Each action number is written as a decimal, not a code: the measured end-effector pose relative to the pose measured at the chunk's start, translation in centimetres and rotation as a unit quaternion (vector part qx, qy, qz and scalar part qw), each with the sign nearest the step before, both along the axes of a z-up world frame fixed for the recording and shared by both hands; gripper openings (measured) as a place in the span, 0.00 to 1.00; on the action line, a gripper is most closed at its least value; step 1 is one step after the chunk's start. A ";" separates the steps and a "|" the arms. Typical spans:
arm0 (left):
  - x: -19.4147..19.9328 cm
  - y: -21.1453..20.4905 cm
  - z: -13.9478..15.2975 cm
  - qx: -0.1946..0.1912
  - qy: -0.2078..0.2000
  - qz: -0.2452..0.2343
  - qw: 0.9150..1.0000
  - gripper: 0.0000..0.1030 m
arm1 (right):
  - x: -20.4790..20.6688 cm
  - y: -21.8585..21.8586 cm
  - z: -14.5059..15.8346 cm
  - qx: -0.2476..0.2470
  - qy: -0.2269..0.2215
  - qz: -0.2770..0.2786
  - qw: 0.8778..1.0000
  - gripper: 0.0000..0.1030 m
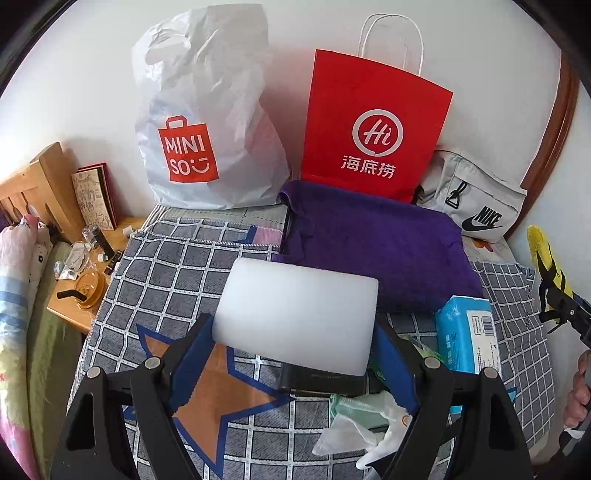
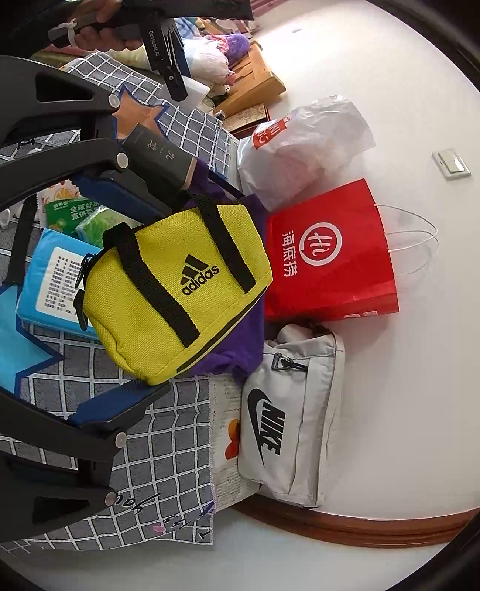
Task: Organize soft objects
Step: 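Carry the foam block with the left tool while the right tool carries the pouch to the purple towel, then open the left tool on the purple towel while the right tool releases the pouch beside it, then move both tools back toward the tissues and black strap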
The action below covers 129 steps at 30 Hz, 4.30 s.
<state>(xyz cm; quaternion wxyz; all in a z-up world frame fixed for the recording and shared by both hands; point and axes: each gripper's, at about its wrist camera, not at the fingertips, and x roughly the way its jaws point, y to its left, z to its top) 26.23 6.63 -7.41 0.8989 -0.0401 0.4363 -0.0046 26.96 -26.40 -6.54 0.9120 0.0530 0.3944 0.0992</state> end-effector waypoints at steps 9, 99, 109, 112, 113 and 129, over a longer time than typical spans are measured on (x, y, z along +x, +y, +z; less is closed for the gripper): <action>4.2 -0.1 -1.2 0.023 0.013 0.011 1.000 0.80 | 5.6 -0.1 -1.6 -0.010 0.008 -0.006 1.000 0.80; -3.3 -2.5 -4.7 -0.022 0.055 -0.044 0.997 0.84 | -7.0 4.9 -6.1 -0.025 0.017 0.074 0.997 0.83; -6.5 -1.1 -7.7 -0.038 0.071 -0.029 0.996 0.84 | -11.3 5.4 -10.4 -0.048 0.038 0.115 0.992 0.70; -7.0 -0.8 -8.4 -0.039 0.075 -0.024 0.996 0.84 | -11.8 6.2 -11.7 -0.073 0.037 0.136 0.987 0.70; -7.1 -0.6 -8.6 -0.041 0.076 -0.022 0.996 0.84 | -11.8 6.5 -12.1 -0.080 0.037 0.142 0.986 0.70; -7.7 0.8 -10.2 -0.049 0.097 -0.024 0.994 0.84 | -10.7 9.5 -15.4 -0.149 0.032 0.190 0.970 0.69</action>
